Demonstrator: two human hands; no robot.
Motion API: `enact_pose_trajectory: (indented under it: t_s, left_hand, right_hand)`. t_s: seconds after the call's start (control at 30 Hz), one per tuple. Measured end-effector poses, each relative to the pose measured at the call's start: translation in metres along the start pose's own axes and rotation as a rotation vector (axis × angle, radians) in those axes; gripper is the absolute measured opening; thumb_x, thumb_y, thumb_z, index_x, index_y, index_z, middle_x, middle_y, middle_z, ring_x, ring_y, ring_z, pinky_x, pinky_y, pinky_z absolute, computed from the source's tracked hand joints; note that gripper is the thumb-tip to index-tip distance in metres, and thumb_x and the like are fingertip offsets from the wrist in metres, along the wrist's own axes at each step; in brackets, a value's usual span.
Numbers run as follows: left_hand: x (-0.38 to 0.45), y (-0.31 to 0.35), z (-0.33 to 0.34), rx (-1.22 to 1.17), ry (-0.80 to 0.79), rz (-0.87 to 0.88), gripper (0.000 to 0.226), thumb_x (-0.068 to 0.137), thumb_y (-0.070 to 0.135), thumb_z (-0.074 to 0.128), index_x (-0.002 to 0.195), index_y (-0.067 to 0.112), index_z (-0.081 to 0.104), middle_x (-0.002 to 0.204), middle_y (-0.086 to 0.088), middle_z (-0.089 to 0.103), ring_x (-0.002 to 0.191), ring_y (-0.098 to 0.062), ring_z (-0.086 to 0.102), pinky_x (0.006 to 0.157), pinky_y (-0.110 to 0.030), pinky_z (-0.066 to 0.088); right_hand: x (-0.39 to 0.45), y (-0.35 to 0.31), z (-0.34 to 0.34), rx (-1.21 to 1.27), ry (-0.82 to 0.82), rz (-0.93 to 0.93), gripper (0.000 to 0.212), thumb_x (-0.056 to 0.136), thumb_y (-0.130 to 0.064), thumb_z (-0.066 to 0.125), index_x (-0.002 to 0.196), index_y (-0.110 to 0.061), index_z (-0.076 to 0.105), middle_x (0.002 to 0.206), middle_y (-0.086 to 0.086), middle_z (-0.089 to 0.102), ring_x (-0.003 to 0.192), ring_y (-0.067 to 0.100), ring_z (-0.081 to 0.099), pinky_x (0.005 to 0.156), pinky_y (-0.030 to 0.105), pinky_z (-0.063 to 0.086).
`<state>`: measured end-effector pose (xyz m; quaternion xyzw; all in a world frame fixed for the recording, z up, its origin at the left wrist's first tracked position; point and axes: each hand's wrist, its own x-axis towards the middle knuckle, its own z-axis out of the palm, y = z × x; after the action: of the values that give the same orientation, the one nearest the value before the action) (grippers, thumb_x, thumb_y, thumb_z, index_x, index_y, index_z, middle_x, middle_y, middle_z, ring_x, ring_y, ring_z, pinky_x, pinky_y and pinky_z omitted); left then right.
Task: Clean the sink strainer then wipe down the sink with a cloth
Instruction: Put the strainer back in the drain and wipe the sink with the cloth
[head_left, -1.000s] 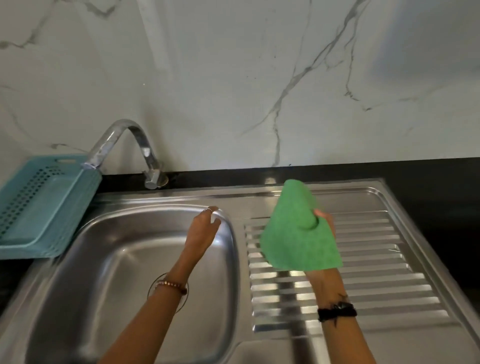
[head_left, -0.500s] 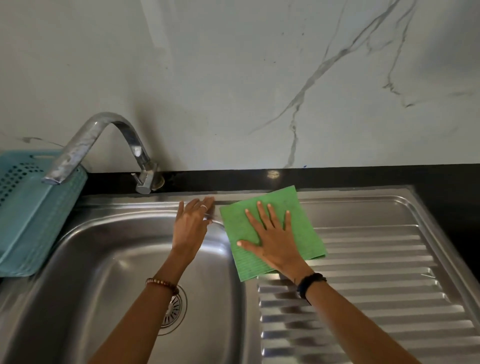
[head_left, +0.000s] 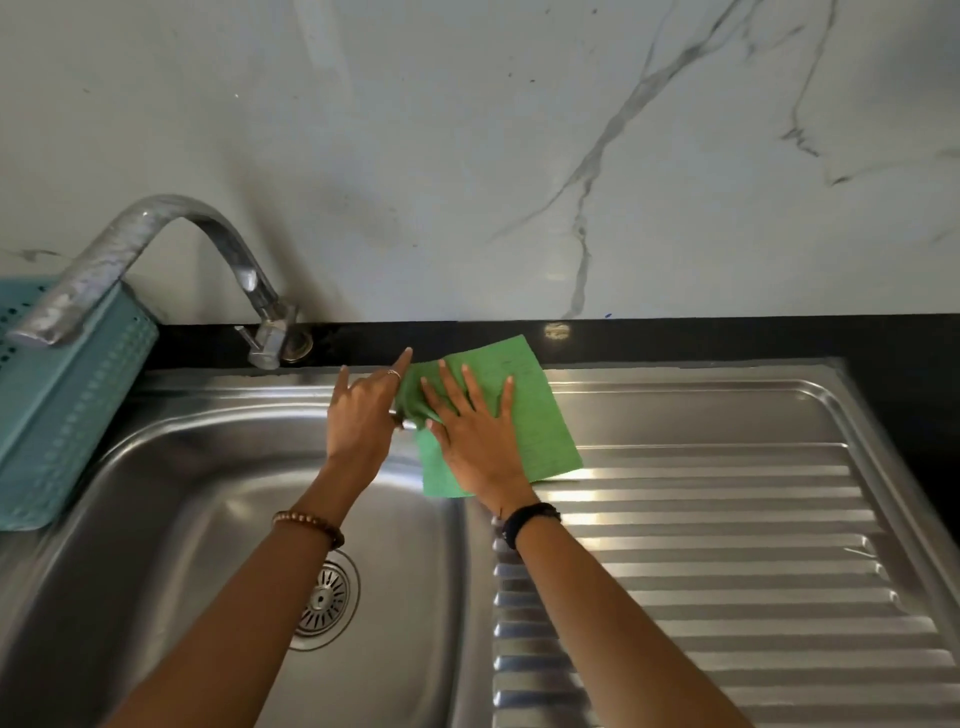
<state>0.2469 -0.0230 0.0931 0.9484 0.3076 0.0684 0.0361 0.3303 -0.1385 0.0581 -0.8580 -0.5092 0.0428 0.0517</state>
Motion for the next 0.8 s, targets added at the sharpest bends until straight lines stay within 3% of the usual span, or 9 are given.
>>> enact_pose_trajectory:
  t_s: [0.17, 0.23, 0.33, 0.47, 0.67, 0.8]
  left_hand:
    - [-0.008, 0.008, 0.001, 0.068, -0.055, 0.009, 0.08, 0.086, 0.003, 0.06, 0.148, 0.021, 0.013, 0.131, -0.005, 0.056, 0.113, -0.023, 0.058, 0.117, -0.041, 0.012]
    - [-0.013, 0.008, 0.004, 0.048, -0.046, 0.017, 0.073, 0.085, 0.0, 0.06, 0.146, 0.019, 0.023, 0.135, -0.007, 0.053, 0.119, -0.024, 0.055, 0.117, -0.044, 0.013]
    - [-0.015, 0.008, 0.007, 0.004, -0.03, 0.031, 0.063, 0.084, -0.003, 0.061, 0.139, 0.017, 0.039, 0.134, -0.01, 0.053, 0.118, -0.027, 0.056, 0.117, -0.047, 0.015]
    - [-0.011, 0.005, 0.004, -0.002, -0.043, 0.059, 0.058, 0.085, 0.0, 0.061, 0.137, 0.017, 0.042, 0.134, -0.009, 0.054, 0.115, -0.026, 0.059, 0.117, -0.047, 0.014]
    - [-0.012, -0.001, -0.002, -0.031, -0.06, 0.128, 0.049, 0.087, 0.007, 0.061, 0.133, 0.014, 0.047, 0.134, -0.012, 0.055, 0.117, -0.029, 0.057, 0.117, -0.049, 0.013]
    - [-0.007, -0.004, -0.007, 0.0, -0.076, 0.146, 0.044, 0.086, 0.01, 0.062, 0.129, 0.016, 0.053, 0.127, -0.012, 0.061, 0.112, -0.031, 0.059, 0.113, -0.052, 0.023]
  right_hand:
    - [-0.055, 0.095, -0.013, -0.023, -0.028, 0.257, 0.052, 0.1, -0.037, 0.023, 0.148, -0.035, 0.002, 0.159, -0.002, -0.006, 0.147, 0.025, -0.005, 0.11, 0.065, -0.002]
    - [-0.083, 0.146, -0.022, -0.051, -0.034, 0.412, 0.054, 0.1, -0.036, 0.022, 0.148, -0.033, -0.002, 0.159, 0.0, -0.009, 0.147, 0.027, -0.003, 0.111, 0.067, 0.004]
    - [-0.106, 0.177, -0.033, 0.062, -0.038, 0.606, 0.052, 0.1, -0.038, 0.017, 0.148, -0.033, -0.004, 0.159, -0.001, -0.01, 0.146, 0.026, -0.004, 0.111, 0.067, 0.0]
    - [-0.088, 0.135, -0.027, 0.114, 0.008, 0.667, 0.05, 0.1, -0.04, 0.014, 0.148, -0.034, -0.001, 0.159, 0.001, -0.008, 0.146, 0.026, -0.005, 0.108, 0.066, -0.009]
    - [-0.052, 0.046, -0.008, 0.09, 0.036, 0.521, 0.051, 0.1, -0.039, 0.016, 0.149, -0.03, 0.003, 0.16, 0.004, -0.005, 0.147, 0.028, -0.003, 0.106, 0.07, -0.007]
    - [-0.041, 0.018, -0.007, 0.071, 0.029, 0.387, 0.05, 0.101, -0.036, 0.017, 0.149, -0.028, 0.009, 0.16, 0.007, -0.003, 0.147, 0.027, -0.002, 0.103, 0.073, -0.008]
